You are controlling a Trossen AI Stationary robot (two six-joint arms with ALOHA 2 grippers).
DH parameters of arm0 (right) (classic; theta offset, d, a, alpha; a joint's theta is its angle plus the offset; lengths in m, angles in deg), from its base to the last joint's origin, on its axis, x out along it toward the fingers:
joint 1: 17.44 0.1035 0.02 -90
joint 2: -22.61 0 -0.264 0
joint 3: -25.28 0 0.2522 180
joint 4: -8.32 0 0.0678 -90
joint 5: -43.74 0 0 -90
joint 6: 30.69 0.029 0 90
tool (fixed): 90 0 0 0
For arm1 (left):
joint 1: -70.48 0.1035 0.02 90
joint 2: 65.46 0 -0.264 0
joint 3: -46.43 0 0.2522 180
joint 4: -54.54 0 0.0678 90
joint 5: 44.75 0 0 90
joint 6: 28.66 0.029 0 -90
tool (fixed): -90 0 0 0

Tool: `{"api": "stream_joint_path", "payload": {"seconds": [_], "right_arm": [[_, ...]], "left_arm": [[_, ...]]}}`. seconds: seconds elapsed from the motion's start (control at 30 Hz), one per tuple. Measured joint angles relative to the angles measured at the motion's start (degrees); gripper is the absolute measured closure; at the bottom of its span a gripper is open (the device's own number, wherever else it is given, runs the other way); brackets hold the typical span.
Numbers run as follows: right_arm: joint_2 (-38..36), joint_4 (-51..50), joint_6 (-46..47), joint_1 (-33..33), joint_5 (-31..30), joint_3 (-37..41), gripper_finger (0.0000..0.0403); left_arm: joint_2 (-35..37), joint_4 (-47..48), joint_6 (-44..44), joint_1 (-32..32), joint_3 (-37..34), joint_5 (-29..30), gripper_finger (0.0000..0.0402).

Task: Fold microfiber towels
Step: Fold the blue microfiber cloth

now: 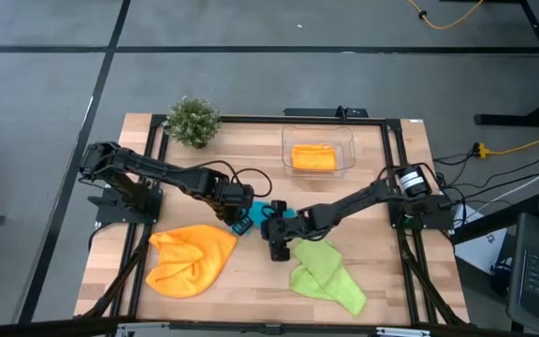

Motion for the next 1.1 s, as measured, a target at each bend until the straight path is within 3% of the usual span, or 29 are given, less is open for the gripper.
{"api": "stream_joint_path", "payload": {"seconds": [0.23, 0.47, 0.77, 0.97, 1.1], "right_arm": [[0.19, 2.35, 0.09, -2.77, -2.10, -0.02, 0.0212], [2.31, 4.44, -0.41, -6.74, 2.31, -0.08, 0.0212], [2.26, 3.30, 1.36, -8.56, 2.66, -0.07, 0.0214], [1.96, 3.38, 4.35, -9.83, 4.25, -0.07, 0.0240], [1.96, 3.32, 6.08, -10.70, 9.15, -0.07, 0.0251]], "left_arm": [[0.00, -0.44, 0.04, 0.35, 0.00, -0.02, 0.0401], [0.00, -1.07, 0.04, 0.35, 0.00, -0.06, 0.0401], [0.00, -1.64, 0.50, 0.35, 0.00, -0.07, 0.0401], [0.00, -1.66, 0.52, 0.31, 0.01, -0.09, 0.0402], [0.00, -1.64, 0.50, 0.31, 0.00, -0.15, 0.0402]]}}
